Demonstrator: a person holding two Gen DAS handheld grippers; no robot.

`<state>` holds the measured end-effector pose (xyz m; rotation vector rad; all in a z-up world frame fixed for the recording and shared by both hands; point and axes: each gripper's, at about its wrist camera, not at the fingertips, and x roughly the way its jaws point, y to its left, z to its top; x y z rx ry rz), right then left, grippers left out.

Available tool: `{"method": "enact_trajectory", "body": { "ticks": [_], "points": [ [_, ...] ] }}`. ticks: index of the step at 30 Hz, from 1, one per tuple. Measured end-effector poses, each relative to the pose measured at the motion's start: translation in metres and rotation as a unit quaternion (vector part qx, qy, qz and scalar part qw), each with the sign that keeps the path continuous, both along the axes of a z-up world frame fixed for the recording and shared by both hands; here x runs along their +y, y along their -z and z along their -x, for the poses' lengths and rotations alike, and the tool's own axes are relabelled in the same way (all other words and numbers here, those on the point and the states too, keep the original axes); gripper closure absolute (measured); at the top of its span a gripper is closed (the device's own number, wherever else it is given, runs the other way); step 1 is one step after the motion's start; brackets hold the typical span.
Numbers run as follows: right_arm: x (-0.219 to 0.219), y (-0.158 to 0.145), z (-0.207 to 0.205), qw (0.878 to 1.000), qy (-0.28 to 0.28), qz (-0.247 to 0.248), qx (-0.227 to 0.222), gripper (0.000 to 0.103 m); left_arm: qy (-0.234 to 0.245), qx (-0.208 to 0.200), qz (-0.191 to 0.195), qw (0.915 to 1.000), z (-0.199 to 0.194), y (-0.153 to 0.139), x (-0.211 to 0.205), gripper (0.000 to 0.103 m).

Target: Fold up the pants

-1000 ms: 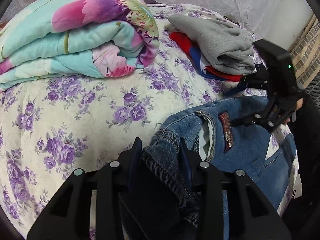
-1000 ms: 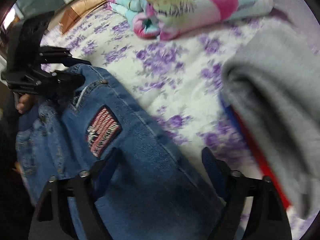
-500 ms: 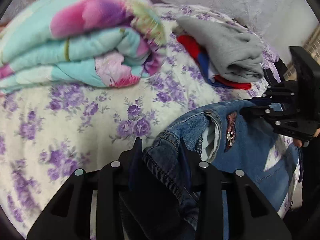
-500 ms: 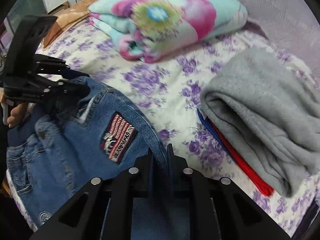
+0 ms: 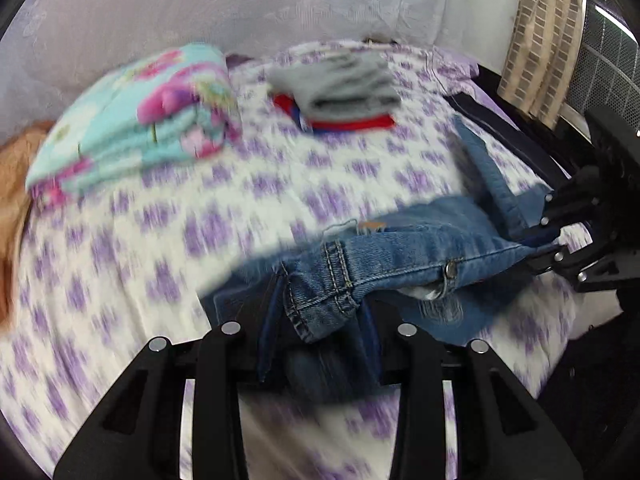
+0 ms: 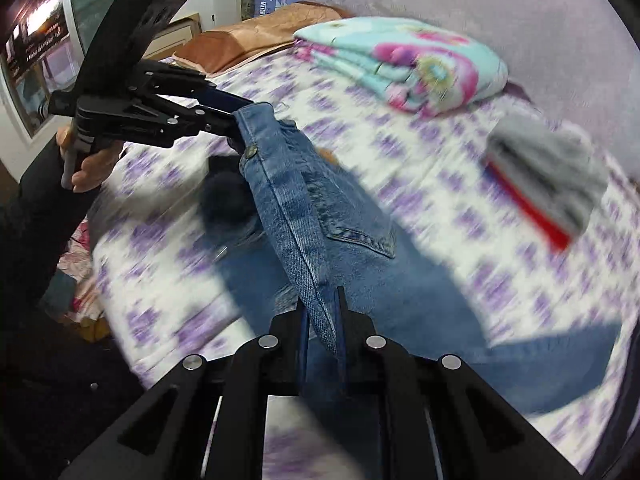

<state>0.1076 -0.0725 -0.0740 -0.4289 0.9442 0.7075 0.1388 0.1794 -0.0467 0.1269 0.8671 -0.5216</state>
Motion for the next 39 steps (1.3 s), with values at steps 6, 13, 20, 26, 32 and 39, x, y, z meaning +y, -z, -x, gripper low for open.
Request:
{"method": "enact_trajectory", "body": {
  "ticks": [6,13,20,26,32,39],
  "points": [
    [0.002,0.072,0.003,0.997,0.056,-0.028,0.048,0.090,-0.005,0.072,0.023,0.9971,0.026,0.069,0.015,0.064],
    [0.003,0.072,0.009,0.997,0.061,-0.029,0.028,0.089,0.006,0.026,0.063,0.9976,0.067,0.021,0.023,0.056],
    [0.001,0.063,0.019,0.997,0.067,-0.021,0.012,0.083,-0.057,-0.009,0.083,0.9948,0.040,-0.030,-0.032,0.026],
    [-0.006,0.035,0.044,0.997,0.040,-0.062,0.015,0.047,-0.132,0.085,0.011,0.9875,0.017,0.044,-0.059,0.076],
    [0.003,0.021,0.003,0.990,0.070,-0.119,0.039,0.093,-0.156,0.076,0.032,0.9843,0.031,0.055,-0.047,0.075],
    [0.016,0.072,-0.031,0.974,0.120,-0.101,0.162,0.092,-0.151,0.075,0.061,0.9838,0.029,0.062,-0.041,0.075]
  ]
}}
